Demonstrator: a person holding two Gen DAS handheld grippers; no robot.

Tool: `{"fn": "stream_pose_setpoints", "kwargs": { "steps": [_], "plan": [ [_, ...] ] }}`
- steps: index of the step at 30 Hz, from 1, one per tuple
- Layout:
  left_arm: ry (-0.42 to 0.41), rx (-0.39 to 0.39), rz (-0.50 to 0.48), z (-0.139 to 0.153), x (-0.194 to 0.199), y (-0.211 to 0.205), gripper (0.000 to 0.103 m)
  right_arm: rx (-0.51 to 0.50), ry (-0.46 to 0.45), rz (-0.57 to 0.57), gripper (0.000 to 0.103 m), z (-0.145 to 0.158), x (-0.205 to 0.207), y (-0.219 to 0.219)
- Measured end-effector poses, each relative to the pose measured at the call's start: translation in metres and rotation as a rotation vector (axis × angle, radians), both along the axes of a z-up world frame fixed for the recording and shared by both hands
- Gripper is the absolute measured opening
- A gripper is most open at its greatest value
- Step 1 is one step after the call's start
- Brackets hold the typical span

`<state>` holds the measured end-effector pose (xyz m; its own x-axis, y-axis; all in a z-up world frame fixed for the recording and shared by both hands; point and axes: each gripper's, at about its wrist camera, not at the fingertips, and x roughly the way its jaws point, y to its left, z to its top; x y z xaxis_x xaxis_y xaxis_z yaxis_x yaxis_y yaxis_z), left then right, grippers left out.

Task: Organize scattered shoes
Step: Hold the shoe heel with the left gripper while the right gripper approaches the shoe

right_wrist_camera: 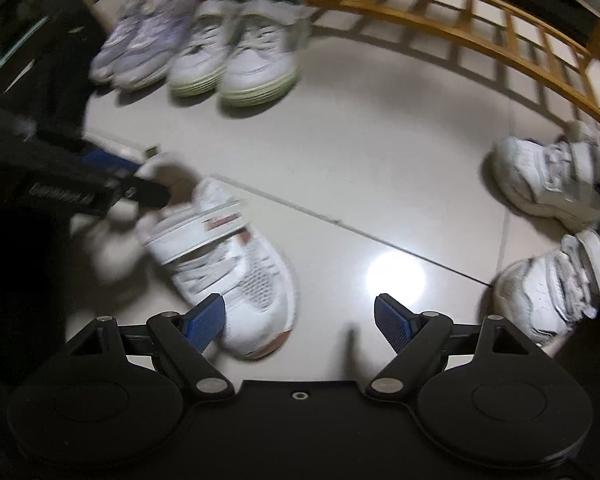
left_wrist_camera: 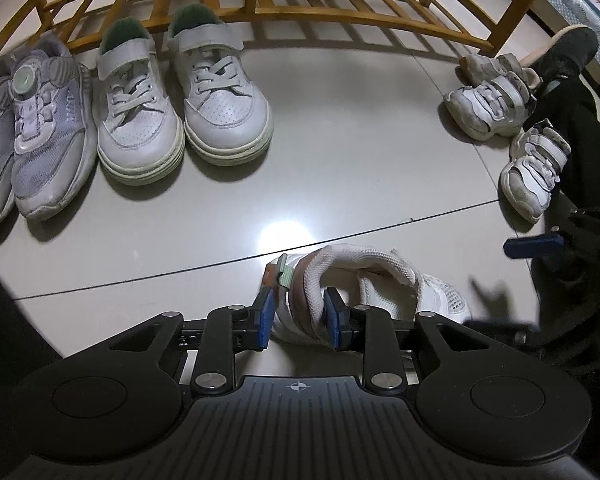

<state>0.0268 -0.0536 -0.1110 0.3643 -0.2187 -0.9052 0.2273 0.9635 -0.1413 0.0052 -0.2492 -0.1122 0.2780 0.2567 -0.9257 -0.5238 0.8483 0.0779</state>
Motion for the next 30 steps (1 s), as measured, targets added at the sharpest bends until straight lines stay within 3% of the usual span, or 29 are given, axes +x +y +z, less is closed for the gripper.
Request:
{"fn": "stream_pose_setpoints", "kwargs": {
  "steps": [9, 18, 30],
  "plan": [
    [-0.053, 0.044, -0.093, 0.013, 0.005, -0.008, 0.043, -0.014, 0.040, 0.069, 0.084, -0.012, -0.003, 0.020],
    [-0.016, 0.032, -0.131, 0.000, 0.012, -0.008, 0.022, -0.023, 0.035, 0.040, 0.084, -0.017, 0.000, 0.018],
    [-0.015, 0.042, -0.120, 0.000, 0.002, -0.005, 0.025, -0.022, 0.004, -0.015, 0.084, -0.015, 0.007, 0.005]
  ]
}}
